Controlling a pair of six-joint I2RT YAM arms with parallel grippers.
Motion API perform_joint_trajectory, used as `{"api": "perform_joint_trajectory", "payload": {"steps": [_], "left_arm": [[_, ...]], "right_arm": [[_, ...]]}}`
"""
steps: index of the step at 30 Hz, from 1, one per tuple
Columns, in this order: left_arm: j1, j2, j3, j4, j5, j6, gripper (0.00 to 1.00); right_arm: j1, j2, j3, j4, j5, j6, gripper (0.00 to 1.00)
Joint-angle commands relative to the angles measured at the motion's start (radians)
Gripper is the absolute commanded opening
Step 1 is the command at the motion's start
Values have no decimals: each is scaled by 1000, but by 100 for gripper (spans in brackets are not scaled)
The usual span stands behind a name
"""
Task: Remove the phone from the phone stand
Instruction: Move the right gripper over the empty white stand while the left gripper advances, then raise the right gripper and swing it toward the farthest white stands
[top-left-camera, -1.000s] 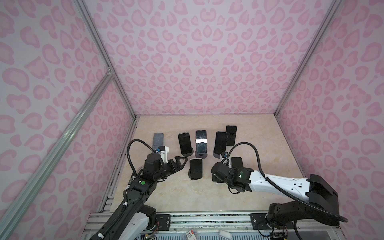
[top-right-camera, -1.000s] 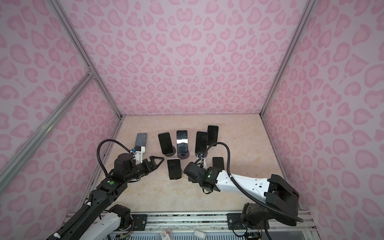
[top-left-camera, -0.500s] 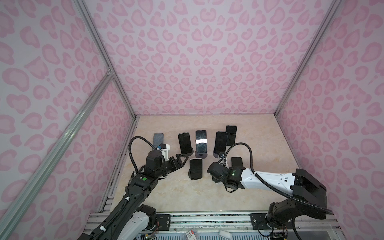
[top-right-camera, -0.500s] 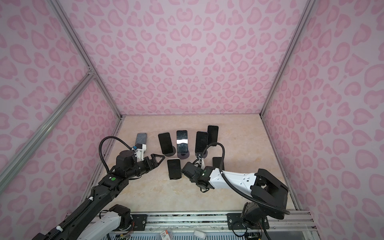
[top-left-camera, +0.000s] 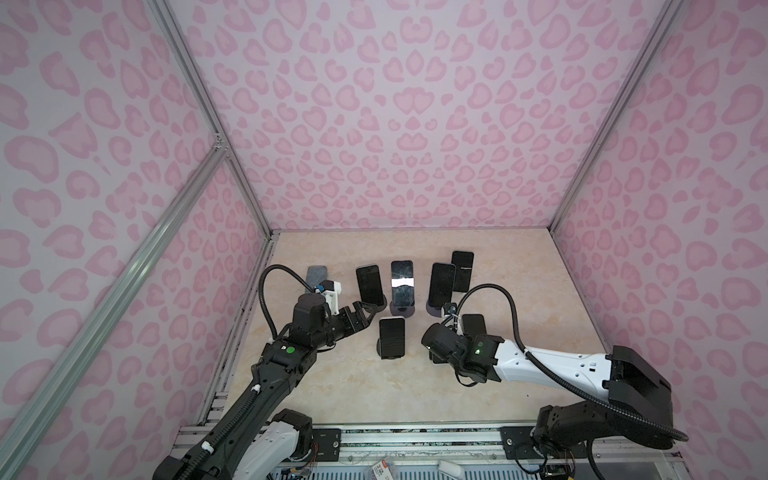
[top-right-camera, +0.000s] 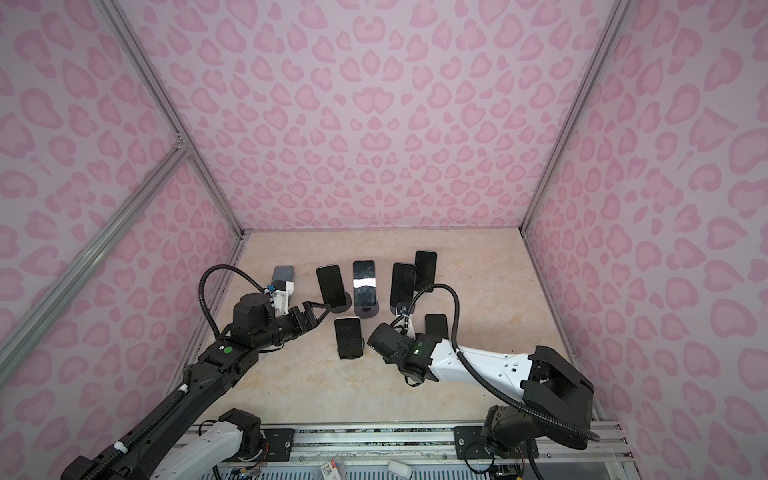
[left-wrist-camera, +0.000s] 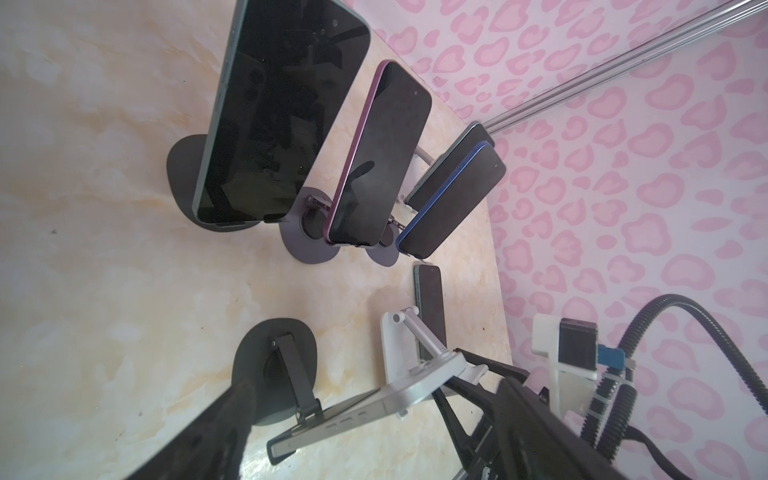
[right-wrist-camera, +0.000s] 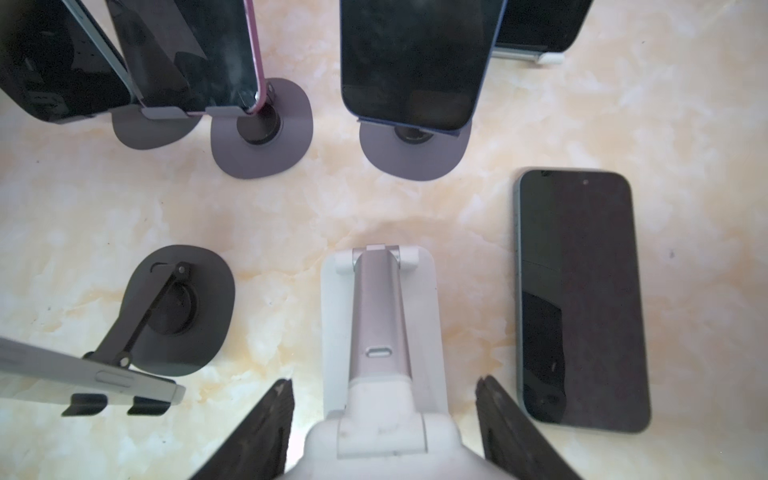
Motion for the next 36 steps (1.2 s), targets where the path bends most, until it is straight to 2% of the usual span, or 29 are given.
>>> {"api": "perform_joint_trajectory", "payload": {"steps": [1,10,13,18,23,27,33,36], "left_arm": [[0,0,21,4,-7,14,93],[0,2,55,-10,-11,23,93],[0,4,62,-10,-6,24,93],[0,-1,76,-21,0,26,92],[0,-19,74,-28,-5,29,92],[0,-20,71,-29,-9,27,93],[0,0,86,-42,12,40,93],[0,7,84,-39,10,42,92]], "right_arm": [[-4,-22,3,-42,74,-27,62],[-89,-193,-99,-148,107,-26,61],[-158,-277,-142,-138,114,-69,61],[-348,-328,-135,-86,66,-203,60],[-537,-271,-65,15,0,-352,60],[-672,-170,5,113,-27,-436,59],[-793,13,141,240,-86,-543,59],[-855,147,235,271,-165,-574,58]]}}
